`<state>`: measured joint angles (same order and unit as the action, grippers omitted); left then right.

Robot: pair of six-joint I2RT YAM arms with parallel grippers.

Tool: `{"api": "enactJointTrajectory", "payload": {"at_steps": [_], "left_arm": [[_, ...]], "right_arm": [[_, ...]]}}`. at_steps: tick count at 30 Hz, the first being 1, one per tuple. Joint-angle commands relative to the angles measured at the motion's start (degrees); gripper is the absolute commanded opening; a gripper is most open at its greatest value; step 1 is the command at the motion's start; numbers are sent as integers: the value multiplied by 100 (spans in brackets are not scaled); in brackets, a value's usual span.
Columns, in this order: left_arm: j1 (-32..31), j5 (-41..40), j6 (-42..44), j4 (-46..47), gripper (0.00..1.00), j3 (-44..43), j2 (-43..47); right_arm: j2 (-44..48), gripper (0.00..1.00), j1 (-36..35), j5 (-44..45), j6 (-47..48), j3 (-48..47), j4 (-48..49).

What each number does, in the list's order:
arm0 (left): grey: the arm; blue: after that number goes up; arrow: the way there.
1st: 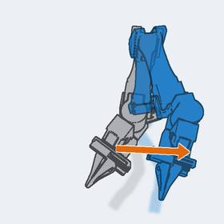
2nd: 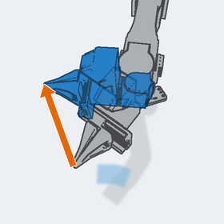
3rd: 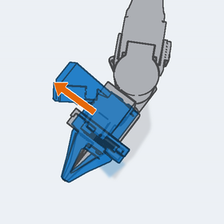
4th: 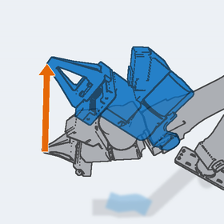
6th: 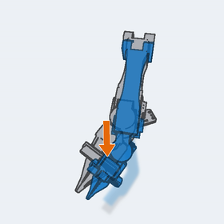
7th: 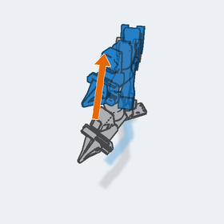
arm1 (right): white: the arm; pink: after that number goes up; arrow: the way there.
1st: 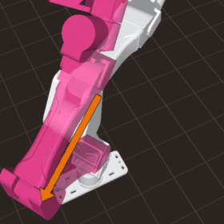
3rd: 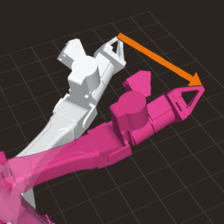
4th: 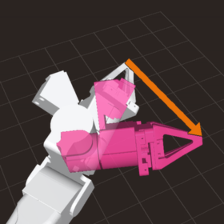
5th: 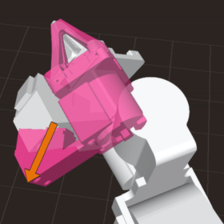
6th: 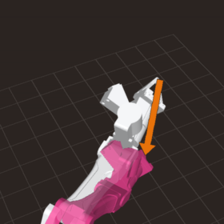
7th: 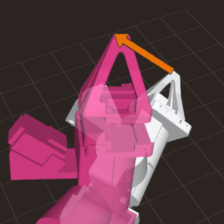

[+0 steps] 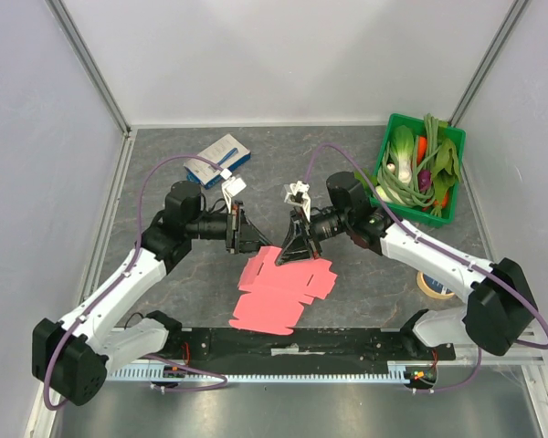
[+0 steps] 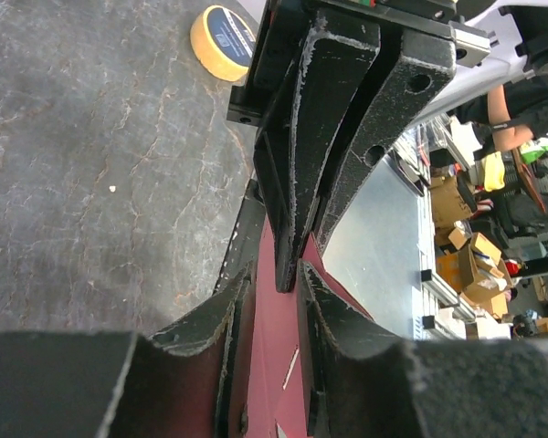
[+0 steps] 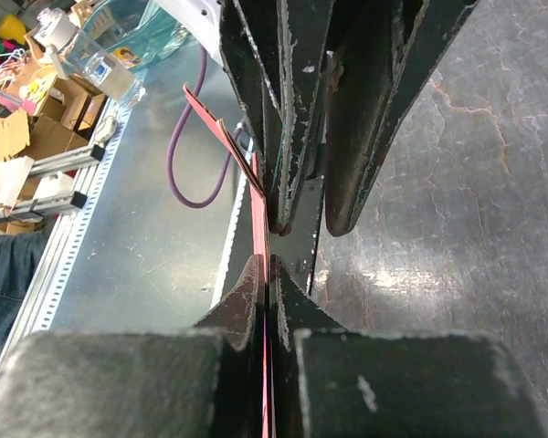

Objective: Fold the paper box

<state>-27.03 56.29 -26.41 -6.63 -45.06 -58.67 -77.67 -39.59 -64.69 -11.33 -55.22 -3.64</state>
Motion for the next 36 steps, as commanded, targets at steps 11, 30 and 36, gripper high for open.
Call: {"api": "enactJointTrajectory", "payload": {"at_steps": [11,30,36], "left_arm": [[-84,356,277,-57,40,-91,761],[-294,251,295,-137,41,-144,164],[-312,390,251,21,29,-109,102]], "right_arm": [[85,0,4,167,193,-226,65],[147,0,-31,-106,8,-296,311],[120,0,-101,-184,-36,-349,320]]}}
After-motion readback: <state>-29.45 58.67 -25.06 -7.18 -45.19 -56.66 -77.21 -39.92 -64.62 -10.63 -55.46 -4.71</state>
